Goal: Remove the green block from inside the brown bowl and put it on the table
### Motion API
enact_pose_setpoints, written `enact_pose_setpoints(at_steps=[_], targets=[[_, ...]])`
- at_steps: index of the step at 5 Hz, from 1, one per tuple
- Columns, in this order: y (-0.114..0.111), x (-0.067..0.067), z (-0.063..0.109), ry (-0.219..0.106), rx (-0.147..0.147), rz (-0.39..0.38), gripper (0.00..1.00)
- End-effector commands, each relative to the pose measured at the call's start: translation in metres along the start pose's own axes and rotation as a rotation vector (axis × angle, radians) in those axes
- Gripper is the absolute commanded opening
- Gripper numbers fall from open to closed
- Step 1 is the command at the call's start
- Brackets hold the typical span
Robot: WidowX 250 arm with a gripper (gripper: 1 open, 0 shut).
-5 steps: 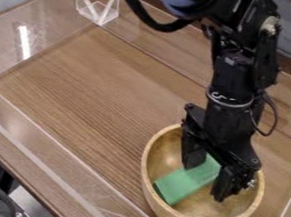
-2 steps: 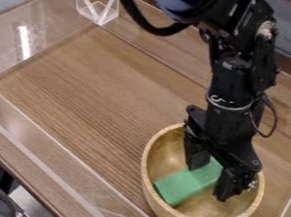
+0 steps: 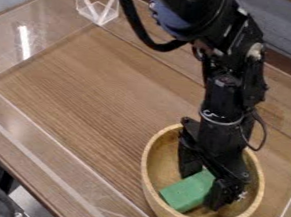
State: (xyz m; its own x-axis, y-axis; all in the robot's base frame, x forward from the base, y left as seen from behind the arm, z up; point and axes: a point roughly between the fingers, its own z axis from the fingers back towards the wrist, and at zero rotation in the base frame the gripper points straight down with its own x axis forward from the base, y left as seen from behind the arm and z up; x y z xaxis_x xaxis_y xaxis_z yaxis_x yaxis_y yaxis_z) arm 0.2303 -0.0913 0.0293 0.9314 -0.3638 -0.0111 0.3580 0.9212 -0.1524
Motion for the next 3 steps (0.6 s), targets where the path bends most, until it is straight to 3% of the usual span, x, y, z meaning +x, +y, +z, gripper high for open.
enact_pose_setpoints(at_steps=[1, 2, 3], targets=[[0.0012, 0.0052, 0.0026, -0.035, 0.003, -0.005, 1.0], [0.0018, 0.005, -0.0013, -0.037, 0.004, -0.001, 0.0], [0.0006, 0.0032, 0.0019, -0.032, 0.001, 0.005, 0.0]])
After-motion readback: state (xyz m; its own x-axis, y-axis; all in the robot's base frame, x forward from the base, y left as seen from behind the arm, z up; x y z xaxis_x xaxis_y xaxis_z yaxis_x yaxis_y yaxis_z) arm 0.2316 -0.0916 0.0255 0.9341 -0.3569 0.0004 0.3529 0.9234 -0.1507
